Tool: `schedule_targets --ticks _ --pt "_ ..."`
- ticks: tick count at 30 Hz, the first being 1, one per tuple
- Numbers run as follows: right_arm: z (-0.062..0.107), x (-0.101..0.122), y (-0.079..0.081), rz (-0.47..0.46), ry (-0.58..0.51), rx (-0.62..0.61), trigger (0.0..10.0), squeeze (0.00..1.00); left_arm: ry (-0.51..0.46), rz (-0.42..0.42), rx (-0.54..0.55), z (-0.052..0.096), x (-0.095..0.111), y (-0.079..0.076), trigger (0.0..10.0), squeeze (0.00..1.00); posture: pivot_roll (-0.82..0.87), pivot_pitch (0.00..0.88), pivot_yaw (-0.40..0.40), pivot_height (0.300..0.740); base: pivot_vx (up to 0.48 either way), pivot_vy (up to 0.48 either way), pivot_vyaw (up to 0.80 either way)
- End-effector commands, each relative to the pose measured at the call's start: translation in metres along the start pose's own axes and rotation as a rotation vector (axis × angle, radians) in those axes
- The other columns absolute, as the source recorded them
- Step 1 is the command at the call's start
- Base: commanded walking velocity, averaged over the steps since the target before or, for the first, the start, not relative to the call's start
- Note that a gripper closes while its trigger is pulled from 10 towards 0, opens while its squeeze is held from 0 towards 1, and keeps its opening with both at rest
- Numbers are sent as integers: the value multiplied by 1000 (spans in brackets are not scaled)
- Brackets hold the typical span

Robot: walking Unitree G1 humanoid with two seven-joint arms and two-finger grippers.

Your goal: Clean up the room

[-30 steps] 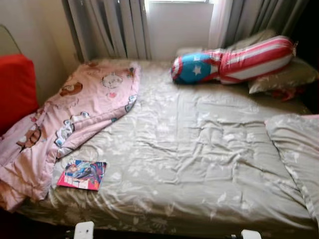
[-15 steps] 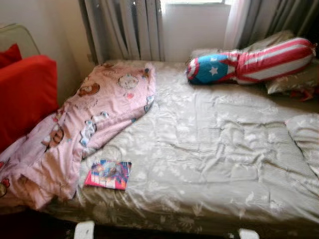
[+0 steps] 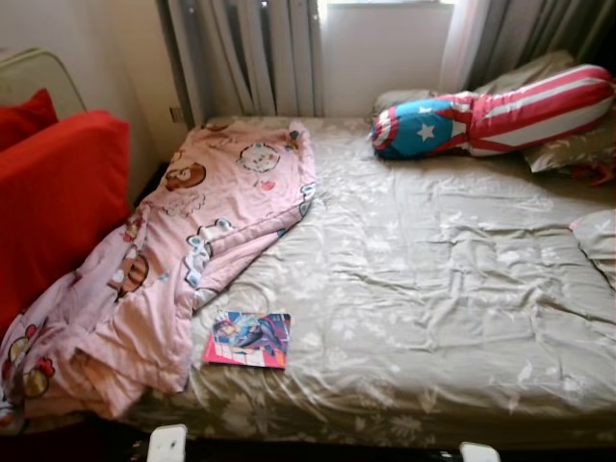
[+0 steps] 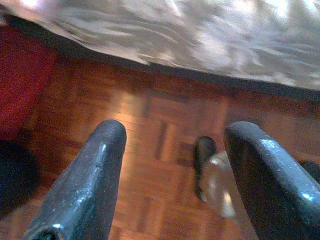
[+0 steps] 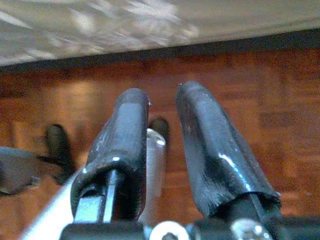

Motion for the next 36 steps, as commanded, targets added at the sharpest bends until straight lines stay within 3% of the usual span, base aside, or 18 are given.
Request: schedule_targets --ticks 1,27,36 --pt "2 -2 -10 2 4 -27 10000 0 1 -1 -15 -1 1 -6 10000 0 -57 0 33 740 0 379 0" --pt "2 -2 -11 7 8 -23 10000 0 -3 0 -16 -1 2 -8 10000 0 -55 0 30 740 0 377 0" --pt "2 -1 -11 10 8 -20 10000 0 -35 -36 -49 -2 9 -11 10000 0 -48 0 23 740 0 0 0"
Point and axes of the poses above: a point about 5 cm out from each wrist's last joint towards the gripper, its own z axis pointing back from the gripper into the wrist, its own x axis along the axis of the wrist's last joint, y = z × x, the point moved 4 cm from there along -z, pointing out of the wrist towards the gripper, and after that the axes turned 13 degrees about -z, right-handed, at the moved point
